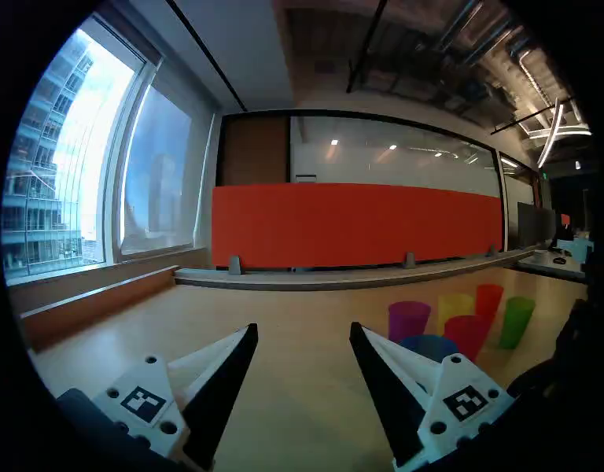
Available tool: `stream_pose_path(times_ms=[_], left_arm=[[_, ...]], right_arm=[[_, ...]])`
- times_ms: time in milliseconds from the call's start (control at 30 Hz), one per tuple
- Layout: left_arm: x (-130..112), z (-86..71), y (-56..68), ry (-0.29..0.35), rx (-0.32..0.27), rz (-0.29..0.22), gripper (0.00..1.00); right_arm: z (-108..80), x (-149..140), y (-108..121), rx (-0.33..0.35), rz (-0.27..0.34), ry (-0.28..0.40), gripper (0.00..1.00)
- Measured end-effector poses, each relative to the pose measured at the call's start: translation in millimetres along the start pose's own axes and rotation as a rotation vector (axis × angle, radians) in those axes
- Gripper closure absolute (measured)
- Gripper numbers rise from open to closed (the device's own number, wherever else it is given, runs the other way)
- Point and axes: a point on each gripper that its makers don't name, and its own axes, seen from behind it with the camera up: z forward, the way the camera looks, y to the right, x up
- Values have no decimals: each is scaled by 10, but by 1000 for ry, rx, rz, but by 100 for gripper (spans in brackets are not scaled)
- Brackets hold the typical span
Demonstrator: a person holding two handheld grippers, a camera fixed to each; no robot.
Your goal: Pour water
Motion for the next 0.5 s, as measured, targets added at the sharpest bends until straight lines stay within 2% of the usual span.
stream_pose_path(times_ms=[500], left_arm=[[0,2,2,0,0,0,14]], right_arm=[[96,-267,54,-4,1,-29,0]])
